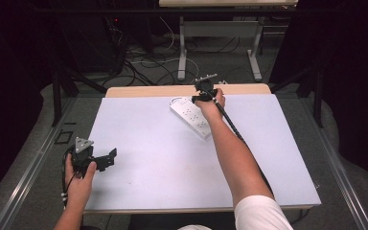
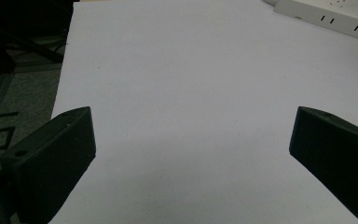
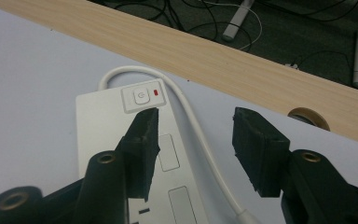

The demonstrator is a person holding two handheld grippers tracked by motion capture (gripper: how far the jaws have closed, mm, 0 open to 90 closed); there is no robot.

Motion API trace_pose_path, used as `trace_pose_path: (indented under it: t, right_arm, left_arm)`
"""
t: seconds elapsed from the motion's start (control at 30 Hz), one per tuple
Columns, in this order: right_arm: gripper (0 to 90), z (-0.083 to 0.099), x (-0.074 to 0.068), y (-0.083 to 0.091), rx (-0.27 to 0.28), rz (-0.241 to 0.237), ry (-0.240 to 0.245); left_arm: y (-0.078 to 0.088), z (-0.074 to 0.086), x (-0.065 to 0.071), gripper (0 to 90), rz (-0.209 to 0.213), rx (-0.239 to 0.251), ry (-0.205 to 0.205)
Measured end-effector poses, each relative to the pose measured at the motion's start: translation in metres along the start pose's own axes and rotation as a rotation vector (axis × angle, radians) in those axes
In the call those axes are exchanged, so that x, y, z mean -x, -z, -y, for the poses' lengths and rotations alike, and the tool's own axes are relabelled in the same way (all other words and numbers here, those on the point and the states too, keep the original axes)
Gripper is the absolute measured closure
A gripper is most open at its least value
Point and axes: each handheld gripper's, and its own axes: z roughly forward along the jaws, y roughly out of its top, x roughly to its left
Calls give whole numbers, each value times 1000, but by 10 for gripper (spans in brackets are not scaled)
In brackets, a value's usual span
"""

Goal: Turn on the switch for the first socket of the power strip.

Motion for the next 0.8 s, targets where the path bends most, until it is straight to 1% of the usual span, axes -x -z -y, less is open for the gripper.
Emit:
trace_pose_path:
  t: [0.03, 0.1, 0.17, 0.2, 0.23, 0.37, 0.43, 0.5, 0.53, 0.67, 0.7, 0.73, 0.77, 0.8]
  right_arm:
    - [517, 0, 0, 0, 0, 0, 0]
    - [530, 1, -1, -2, 0, -11, 2]
    - [538, 2, -2, -5, 2, -13, 9]
    - [538, 3, -3, -7, -7, -18, 12]
    - [554, 4, -4, -9, -7, -17, 10]
    - [565, 6, -5, -12, -13, -20, 1]
    - [575, 7, -5, -14, -10, -18, 3]
    - [592, 7, -6, -15, -11, -12, 9]
    - [619, 8, -7, -16, -7, -11, 15]
    - [650, 9, -8, -19, -1, -23, 7]
    - [674, 10, -9, -21, -6, -26, 7]
    - [674, 10, -9, -21, -6, -26, 7]
    - [703, 11, -9, -23, -13, -27, 8]
    - [703, 11, -9, -23, -13, -27, 8]
  left_arm:
    - [-1, 0, 0, 1, -4, 9, 2]
    - [0, 0, 0, 1, 1, 1, 0]
    - [-1, 0, 0, 1, -2, 7, -2]
    - [-1, 1, 0, 1, -2, 7, -3]
    - [0, 0, 0, 1, 1, -1, -2]
    - [0, 0, -1, 1, 2, 0, 1]
    - [-1, 1, 0, 1, -2, 13, 2]
    - [-1, 1, 0, 1, -3, 10, 1]
    - [-1, 0, 0, 1, -3, 8, 0]
    - [0, 0, -1, 1, 2, 1, 1]
    - [0, 0, -1, 1, 1, 1, 1]
    - [0, 0, -1, 1, 2, 0, 2]
    - [0, 0, -1, 1, 1, 2, 1]
    - [0, 0, -1, 1, 2, 1, 2]
